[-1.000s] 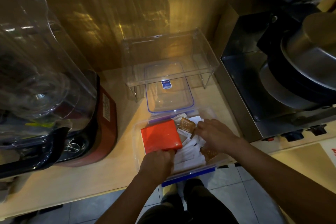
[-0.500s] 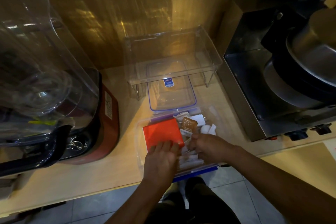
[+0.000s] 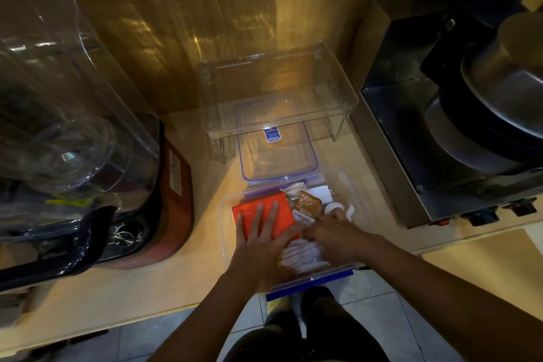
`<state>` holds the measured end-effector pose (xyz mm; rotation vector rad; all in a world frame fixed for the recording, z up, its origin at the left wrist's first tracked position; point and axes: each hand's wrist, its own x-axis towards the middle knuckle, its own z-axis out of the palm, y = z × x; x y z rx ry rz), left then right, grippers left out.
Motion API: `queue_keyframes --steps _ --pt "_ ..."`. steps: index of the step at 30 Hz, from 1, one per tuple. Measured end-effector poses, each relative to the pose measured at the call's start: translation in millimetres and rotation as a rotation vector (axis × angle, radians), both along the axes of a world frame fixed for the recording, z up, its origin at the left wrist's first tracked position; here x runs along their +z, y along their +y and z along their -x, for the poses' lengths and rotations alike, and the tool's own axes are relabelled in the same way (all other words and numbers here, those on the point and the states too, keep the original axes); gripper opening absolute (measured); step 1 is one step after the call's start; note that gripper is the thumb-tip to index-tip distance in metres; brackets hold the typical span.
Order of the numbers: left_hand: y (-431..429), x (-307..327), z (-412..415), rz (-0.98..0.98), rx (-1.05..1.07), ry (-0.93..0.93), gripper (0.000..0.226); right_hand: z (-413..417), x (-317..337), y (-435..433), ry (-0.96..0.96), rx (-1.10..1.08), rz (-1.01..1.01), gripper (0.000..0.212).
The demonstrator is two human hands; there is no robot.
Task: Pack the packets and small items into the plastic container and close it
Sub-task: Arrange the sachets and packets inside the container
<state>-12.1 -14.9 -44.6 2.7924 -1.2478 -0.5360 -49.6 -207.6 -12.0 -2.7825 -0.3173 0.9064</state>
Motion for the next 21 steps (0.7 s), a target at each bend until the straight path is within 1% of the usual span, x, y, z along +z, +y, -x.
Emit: queue_keyframes --steps 2,4,6,7,9,13,17,21 --pt "-1 0 0 -0.006 0.01 -0.006 0.1 0 3 4 0.044 0.005 -0.044 0.037" --pt "-1 -1 0 -0.012 0.017 -0.009 0.098 1 7 1 -0.02 0.045 -0.021 0.043" --pt "-2 -1 0 -0.021 0.015 -0.002 0.094 1 14 -8 -0.14 0.091 0.104 0.054" --pt "-2 0 0 -0.027 0.011 0.001 0.092 0 19 -13 -0.179 0.101 0.167 0.054" --pt "-2 2 -1 -0.029 0.007 -0.008 0.088 -2 29 -22 -0.215 0.102 0.241 0.045" --pt "-2 3 0 -0.032 0.011 -0.039 0.085 -2 36 -25 -0.194 0.135 0.293 0.03" --pt "-2 3 0 -0.039 0.013 -0.026 0.086 -6 56 -27 -0.061 0.005 0.179 0.023" --pt "-2 3 -1 -0.035 0.019 -0.007 0.085 -9 80 -37 -0.091 -0.083 0.223 0.023"
